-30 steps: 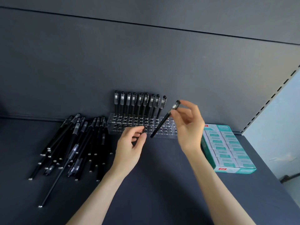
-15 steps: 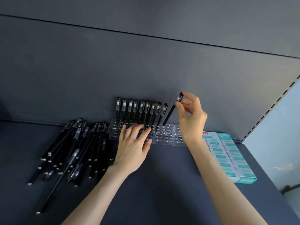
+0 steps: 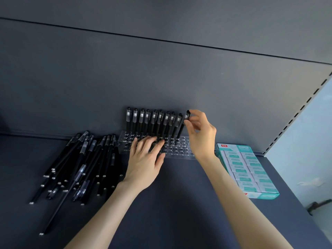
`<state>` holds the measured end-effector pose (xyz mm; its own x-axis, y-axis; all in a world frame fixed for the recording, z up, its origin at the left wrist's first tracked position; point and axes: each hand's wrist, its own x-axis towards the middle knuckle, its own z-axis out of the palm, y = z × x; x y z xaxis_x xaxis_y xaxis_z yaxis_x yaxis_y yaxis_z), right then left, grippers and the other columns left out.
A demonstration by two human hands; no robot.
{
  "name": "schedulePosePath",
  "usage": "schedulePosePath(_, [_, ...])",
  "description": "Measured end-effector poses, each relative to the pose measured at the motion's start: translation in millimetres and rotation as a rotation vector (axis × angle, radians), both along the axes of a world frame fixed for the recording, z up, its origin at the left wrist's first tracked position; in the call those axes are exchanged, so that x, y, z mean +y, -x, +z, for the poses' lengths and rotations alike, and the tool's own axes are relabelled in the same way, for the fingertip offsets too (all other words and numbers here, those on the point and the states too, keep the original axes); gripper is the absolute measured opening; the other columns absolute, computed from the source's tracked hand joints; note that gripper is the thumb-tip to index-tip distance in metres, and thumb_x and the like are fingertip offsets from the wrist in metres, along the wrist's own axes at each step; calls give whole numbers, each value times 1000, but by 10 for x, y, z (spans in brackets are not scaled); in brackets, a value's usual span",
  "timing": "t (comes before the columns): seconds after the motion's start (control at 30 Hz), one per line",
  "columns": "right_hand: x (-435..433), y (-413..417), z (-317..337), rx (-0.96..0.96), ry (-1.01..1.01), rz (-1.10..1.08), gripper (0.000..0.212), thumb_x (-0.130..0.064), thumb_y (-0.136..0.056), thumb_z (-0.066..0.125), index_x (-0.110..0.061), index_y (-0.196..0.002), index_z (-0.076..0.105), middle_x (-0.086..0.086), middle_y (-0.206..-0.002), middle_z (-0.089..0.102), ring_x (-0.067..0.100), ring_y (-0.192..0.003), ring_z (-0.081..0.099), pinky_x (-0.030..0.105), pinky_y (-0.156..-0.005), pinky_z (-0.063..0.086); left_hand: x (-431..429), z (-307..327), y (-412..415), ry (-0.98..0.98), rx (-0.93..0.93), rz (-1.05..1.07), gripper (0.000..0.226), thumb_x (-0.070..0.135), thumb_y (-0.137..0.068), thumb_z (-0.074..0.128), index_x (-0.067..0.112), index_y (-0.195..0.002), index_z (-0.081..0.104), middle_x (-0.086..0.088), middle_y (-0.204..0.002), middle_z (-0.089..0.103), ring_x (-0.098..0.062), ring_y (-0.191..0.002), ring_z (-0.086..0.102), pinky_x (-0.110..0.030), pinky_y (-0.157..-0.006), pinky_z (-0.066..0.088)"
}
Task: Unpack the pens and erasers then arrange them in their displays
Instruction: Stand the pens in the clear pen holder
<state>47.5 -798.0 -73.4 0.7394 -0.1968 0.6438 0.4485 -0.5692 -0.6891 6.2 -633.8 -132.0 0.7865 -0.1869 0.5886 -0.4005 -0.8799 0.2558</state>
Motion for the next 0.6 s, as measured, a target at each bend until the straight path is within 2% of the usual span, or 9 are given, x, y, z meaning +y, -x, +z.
schedulePosePath(0.1, [9, 9, 37, 32, 1, -1, 25, -4, -88, 61, -11, -112, 60, -5, -84, 61, 16, -77, 62, 23, -75, 50, 1, 14, -1, -6, 8, 1, 36, 19, -83, 72, 11, -118, 66, -10, -117, 63, -32, -113, 58, -56, -106, 29])
schedulePosePath(0.27, [28, -2, 71, 76, 29, -24, 23, -6, -88, 61, -13, -110, 59, -6, -83, 61, 23, -74, 62, 42, -77, 52, 6, 41, 10, -11, 41, 0, 36, 19, -84, 71, 11, -118, 66, -10, -118, 63, -32, -114, 58, -55, -106, 29])
schedulePosePath(0.4, [30, 0, 38, 106, 59, -35, 23, -6, -87, 61, -14, -109, 59, -7, -81, 61, 23, -75, 62, 44, -76, 52, 21, 59, 17, -11, 70, -5, 35, 20, -87, 67, 12, -121, 64, -9, -122, 61, -31, -118, 55, -53, -109, 27])
schedulePosePath(0.6, [14, 70, 10, 123, 67, -46, 25, -6, -88, 60, -16, -111, 60, -7, -84, 64, 19, -75, 63, 43, -76, 53, 41, 99, 23, -17, 174, -23, 40, 30, -97, 49, 19, -135, 52, -2, -140, 48, -22, -135, 38, -44, -116, 8])
